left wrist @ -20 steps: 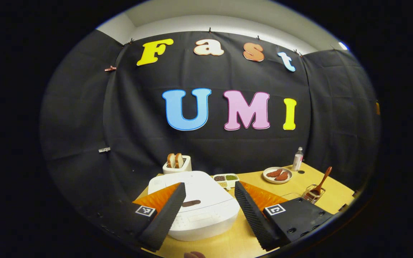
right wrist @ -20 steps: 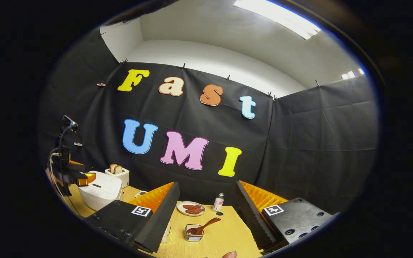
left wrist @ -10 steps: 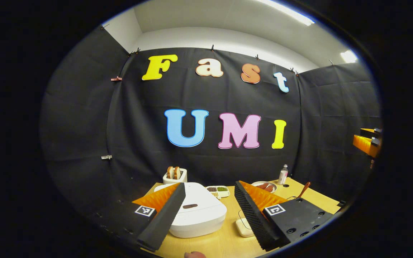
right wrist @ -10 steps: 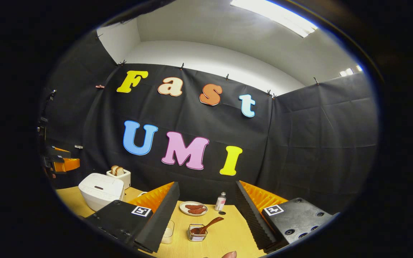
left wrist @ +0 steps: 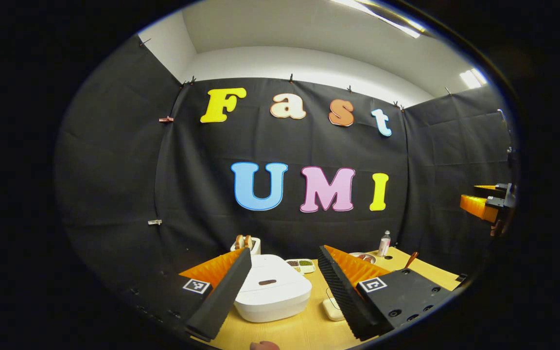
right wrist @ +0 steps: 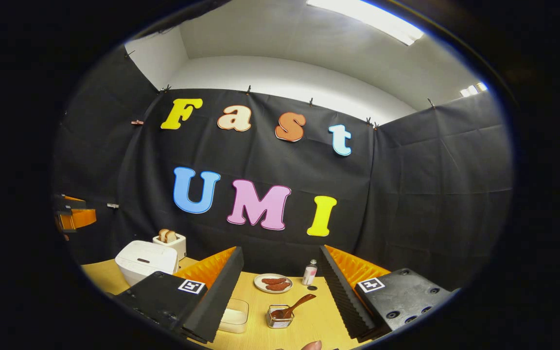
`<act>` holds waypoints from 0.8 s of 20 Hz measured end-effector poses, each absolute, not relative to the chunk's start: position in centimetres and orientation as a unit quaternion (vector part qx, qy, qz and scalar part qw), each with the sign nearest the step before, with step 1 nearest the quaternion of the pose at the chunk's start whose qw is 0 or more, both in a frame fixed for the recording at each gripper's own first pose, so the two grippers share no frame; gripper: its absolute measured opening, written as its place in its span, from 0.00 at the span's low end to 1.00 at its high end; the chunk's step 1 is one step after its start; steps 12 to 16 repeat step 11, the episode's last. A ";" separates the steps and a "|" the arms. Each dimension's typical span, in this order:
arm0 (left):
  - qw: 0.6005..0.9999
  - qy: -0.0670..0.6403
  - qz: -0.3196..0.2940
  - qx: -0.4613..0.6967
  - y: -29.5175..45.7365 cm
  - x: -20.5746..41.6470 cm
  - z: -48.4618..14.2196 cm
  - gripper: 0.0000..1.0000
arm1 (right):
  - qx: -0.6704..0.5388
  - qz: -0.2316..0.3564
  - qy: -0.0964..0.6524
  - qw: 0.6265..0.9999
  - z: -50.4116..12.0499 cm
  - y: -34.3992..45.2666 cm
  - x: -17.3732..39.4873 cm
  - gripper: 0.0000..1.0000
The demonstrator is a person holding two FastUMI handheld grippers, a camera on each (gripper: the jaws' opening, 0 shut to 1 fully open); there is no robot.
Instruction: Close the left gripper, press the button to open the rice cooker; take a wooden spoon from the chopstick holder with the right hand, scoop a spoonful of rice and pour it into the rice cooker, then put the wooden spoon back into the chopstick holder.
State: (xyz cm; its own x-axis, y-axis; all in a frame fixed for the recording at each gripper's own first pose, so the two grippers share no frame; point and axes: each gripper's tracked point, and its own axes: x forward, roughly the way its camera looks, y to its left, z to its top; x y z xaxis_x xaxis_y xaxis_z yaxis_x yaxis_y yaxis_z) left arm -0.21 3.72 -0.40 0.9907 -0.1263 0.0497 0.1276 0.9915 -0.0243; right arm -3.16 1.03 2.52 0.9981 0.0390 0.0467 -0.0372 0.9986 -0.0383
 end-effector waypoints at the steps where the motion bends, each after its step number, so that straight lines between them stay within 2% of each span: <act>1: 0.998 -0.023 -0.064 -0.010 3.8 -0.3 -0.4 0.95 | -0.017 0.020 -0.023 0.999 2.5 1.1 -3.1 0.97; 16: 0.998 -0.014 -0.057 -0.012 4.2 -0.1 -1.3 0.95 | -0.020 0.020 -0.022 0.999 2.7 1.1 -3.5 0.97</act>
